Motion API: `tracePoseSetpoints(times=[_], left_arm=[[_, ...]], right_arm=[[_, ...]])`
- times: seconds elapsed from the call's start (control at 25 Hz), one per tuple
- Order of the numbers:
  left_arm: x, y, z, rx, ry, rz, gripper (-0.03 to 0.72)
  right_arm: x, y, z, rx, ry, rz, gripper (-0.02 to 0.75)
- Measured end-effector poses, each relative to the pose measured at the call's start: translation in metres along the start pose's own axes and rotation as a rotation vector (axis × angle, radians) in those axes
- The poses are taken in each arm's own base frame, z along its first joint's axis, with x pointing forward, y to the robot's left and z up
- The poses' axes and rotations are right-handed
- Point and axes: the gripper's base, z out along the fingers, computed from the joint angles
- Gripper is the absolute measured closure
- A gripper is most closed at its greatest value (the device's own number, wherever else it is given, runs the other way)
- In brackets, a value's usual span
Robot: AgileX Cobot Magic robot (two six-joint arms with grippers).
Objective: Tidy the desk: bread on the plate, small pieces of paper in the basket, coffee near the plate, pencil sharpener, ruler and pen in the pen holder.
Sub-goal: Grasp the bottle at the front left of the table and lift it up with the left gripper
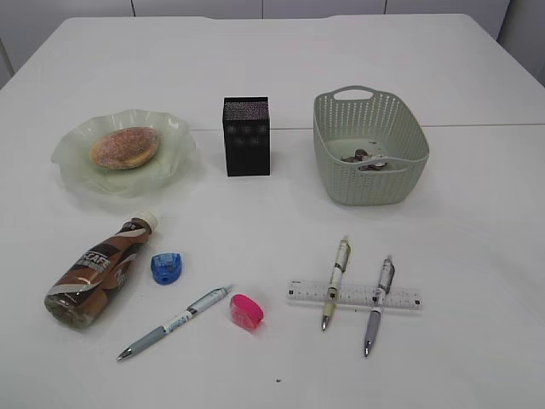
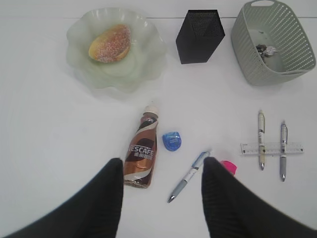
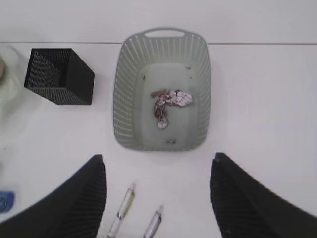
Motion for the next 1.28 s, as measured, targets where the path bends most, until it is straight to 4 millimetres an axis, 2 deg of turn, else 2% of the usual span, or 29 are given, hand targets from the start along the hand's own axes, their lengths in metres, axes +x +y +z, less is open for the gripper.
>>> tracePoseSetpoints(times=[0.16,0.36,0.48,0.56,0.72,0.84,0.96,1.28], left_arm=[[-0.004,0.002,0.014,-0.005,0.037,0.017,0.305],[-0.007,0.010,0.058,-0.020,0.166,0.021,0.257],[-0.009,0.016,0.090,-0.034,0.254,0.023,0.218],[-0.011,0.022,0.123,-0.041,0.339,0.024,0.191],[-0.005,0.035,0.188,-0.047,0.501,0.030,0.173],[0.003,0.043,0.232,-0.050,0.603,0.031,0.171],[0.010,0.038,0.263,-0.051,0.667,0.074,0.169],[0.025,0.006,0.323,-0.078,0.768,0.258,0.111]], right_arm=[[0.037,-0.006,-0.031,0.011,0.042,-0.020,0.258],[0.099,-0.016,-0.073,0.016,0.064,-0.024,0.259],[0.138,-0.021,-0.095,0.009,0.061,-0.021,0.259],[0.164,-0.023,-0.104,-0.013,0.064,-0.013,0.259],[0.200,-0.022,-0.108,-0.083,0.079,0.014,0.259],[0.215,-0.022,-0.110,-0.103,0.083,0.020,0.259],[0.219,-0.022,-0.110,-0.110,0.086,0.023,0.259],[0.223,-0.023,-0.104,-0.106,0.107,0.025,0.259]])
